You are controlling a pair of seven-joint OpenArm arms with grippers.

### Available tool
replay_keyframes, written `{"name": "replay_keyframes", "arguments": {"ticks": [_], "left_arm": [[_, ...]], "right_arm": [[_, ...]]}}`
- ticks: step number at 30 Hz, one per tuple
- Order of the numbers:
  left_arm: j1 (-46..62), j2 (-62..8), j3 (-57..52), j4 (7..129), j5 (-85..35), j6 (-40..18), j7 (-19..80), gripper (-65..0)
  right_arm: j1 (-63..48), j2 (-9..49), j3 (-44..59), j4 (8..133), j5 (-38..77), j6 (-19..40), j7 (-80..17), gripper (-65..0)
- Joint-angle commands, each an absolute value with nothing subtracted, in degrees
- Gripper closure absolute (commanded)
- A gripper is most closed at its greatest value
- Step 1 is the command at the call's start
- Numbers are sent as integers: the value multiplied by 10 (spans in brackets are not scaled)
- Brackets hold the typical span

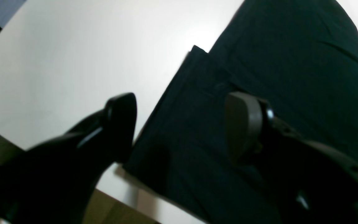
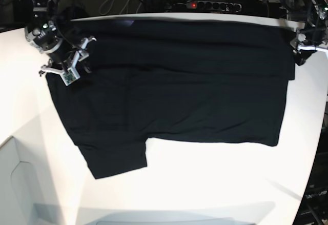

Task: Fold the T-shirt properly
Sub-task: 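Move both grippers along the shirt sides toward the hem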

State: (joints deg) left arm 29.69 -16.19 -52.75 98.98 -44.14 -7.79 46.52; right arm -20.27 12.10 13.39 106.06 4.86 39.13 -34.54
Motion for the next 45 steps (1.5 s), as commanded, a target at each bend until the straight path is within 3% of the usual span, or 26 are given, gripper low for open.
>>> {"name": "replay_keyframes", "arguments": {"ticks": [1, 8, 11, 16, 25, 45], "left_arm": [[298, -172, -532, 1000, -446, -80, 456, -427], [297, -172, -532, 996, -446, -80, 456, -427], [296, -172, -532, 996, -446, -80, 456, -427], [296, -173, -532, 996, -446, -79, 456, -427], [295, -173, -532, 999, -446, -79, 456, -427], [276, -173, -531, 999, -446, -79, 456, -427]], "right_arm": [[-197, 127, 135, 1060, 56, 400, -332, -327], [-167, 126, 104, 1011, -6, 400, -330, -305], [-167, 131, 89, 1002, -8, 400, -330, -220], [-164, 134, 73, 1008, -11, 400, -330, 0], [-116, 134, 73, 1069, -12, 400, -335, 0], [-44, 151, 91, 1066, -13, 400, -335, 0]]}}
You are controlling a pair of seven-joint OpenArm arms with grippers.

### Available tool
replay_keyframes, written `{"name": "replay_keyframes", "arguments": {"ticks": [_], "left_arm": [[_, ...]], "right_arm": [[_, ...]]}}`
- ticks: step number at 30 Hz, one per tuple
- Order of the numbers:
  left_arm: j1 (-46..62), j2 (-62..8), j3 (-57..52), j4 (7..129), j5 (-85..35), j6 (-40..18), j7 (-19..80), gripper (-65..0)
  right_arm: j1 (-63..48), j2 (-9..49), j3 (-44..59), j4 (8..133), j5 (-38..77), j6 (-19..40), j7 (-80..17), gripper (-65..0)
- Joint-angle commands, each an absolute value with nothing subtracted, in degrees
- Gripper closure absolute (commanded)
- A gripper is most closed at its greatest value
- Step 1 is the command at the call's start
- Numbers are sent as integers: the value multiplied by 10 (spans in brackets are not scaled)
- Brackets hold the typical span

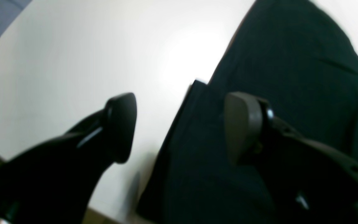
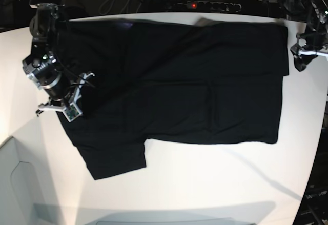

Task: Fold the T-shirt properly
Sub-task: 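Move both grippers along the shirt sides toward the hem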

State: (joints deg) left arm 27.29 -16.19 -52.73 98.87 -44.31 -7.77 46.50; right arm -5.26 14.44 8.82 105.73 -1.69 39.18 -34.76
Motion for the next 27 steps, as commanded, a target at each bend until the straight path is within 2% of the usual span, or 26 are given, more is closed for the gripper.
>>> {"name": "replay_keyframes", "arguments": {"ticks": [1, 8, 10, 15, 17, 23, 27], "left_arm": [[276, -172, -531, 999, -446, -79, 456, -427], [275, -172, -528, 993, -446, -75, 456, -427], [275, -171, -527, 993, -446, -76, 456, -427], [280, -170, -480, 993, -445, -75, 457, -428], [284, -163, -465, 993, -445, -75, 457, -428], [292, -136, -435, 990, -439, -77, 457, -428], [287, -125, -394, 964, -359, -80, 449, -428]], "right_arm": [[-44, 151, 91, 1066, -13, 400, -335, 0], [-44, 150, 85, 1029, -13, 400, -335, -8], [-44, 149, 85, 1025, -13, 400, -335, -66], [-37, 147, 92, 1033, -12, 400, -331, -276], [-29, 139, 98, 1046, -12, 400, -335, -323], [-31, 114, 143, 1080, -12, 400, -335, -331], [-65, 110, 154, 1081, -12, 400, -335, -331]]}}
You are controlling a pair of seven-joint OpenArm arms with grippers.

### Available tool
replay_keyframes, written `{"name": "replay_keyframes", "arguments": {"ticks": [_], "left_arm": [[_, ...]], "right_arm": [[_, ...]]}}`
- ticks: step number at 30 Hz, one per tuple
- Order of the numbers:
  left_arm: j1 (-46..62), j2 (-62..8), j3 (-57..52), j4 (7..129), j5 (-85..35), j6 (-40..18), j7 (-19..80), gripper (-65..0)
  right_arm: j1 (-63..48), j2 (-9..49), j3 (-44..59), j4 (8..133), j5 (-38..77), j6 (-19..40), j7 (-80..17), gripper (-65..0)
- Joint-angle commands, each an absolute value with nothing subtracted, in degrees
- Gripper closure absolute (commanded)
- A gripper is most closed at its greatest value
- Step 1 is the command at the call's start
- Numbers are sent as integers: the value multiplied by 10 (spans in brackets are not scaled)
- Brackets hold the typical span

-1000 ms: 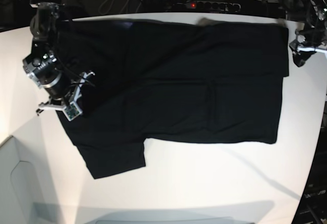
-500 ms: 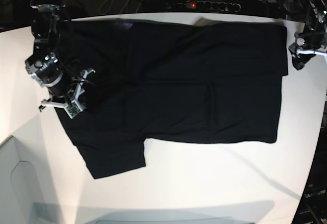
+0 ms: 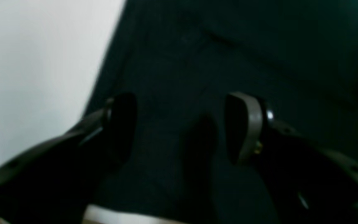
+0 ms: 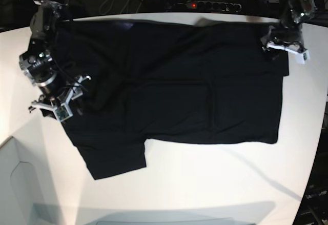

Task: Fold the T-shirt properly
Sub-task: 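Move both grippers along the shirt sides toward the hem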

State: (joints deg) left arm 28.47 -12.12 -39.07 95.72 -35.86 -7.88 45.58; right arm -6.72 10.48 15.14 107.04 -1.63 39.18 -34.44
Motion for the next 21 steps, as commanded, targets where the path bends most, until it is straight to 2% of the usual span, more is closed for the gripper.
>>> {"name": "replay_keyframes", "arguments": {"ticks": [1, 10, 16, 21], "left_arm": [[284, -123, -389, 957, -345, -80, 448, -428], [243, -137, -361, 866, -213, -80, 355, -428], [246, -151, -364, 878, -240, -80, 355, -428], [258, -148, -366, 958, -245, -80, 356, -428]], "right_arm": [[-73, 110, 154, 1080, -12, 400, -335, -331], [-133, 113, 155, 1078, -12, 400, -332, -331], [-125, 110, 171, 1076, -12, 400, -330, -331], [-60, 109, 168, 1046, -12, 400, -335, -335]]}}
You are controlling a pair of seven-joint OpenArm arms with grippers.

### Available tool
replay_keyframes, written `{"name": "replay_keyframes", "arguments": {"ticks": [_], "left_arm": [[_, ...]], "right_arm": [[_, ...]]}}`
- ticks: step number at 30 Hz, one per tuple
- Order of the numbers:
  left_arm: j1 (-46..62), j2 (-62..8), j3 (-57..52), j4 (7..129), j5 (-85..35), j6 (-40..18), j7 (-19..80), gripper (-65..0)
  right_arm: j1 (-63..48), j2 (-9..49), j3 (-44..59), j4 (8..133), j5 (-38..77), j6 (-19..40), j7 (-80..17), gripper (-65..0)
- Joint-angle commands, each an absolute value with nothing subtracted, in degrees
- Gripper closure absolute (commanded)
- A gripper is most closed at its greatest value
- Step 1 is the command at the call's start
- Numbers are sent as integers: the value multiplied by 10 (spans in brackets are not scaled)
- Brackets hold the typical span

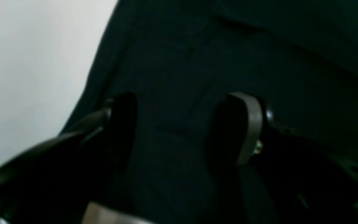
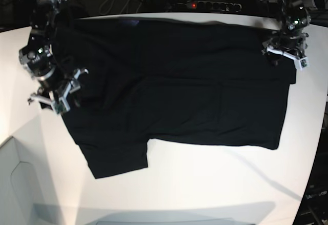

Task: Fold the T-shirt properly
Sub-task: 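Move both grippers along the shirt sides toward the hem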

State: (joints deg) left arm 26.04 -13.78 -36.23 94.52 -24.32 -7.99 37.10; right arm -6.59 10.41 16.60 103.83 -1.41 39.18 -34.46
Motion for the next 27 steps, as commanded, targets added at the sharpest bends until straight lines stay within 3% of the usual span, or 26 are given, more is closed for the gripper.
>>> {"name": "replay_keyframes", "arguments": {"ticks": [1, 5, 9, 14, 19, 24, 27], "left_arm": [[260, -148, -366, 980, -245, -80, 356, -428], [247, -148, -366, 1049, -245, -78, 355, -428], [160, -148, -362, 1049, -239, -77, 356, -428], [30, -148, -360, 933, -239, -79, 356, -428], [-83, -153, -359, 791, -232, -79, 356, -429], [-165, -173, -301, 672, -167, -80, 339, -429], [-201, -182, -247, 595, -159, -80, 281, -429]], "right_arm": [[-42, 109, 168, 1033, -12, 400, -335, -336], [51, 109, 168, 938, -12, 400, -335, -336], [150, 112, 172, 795, -12, 400, -333, -336], [240, 124, 171, 624, -12, 395, -324, -336], [271, 129, 167, 502, -12, 349, -230, -336], [282, 130, 167, 445, -12, 348, -200, -336], [278, 130, 167, 444, -12, 348, -203, -335]]}}
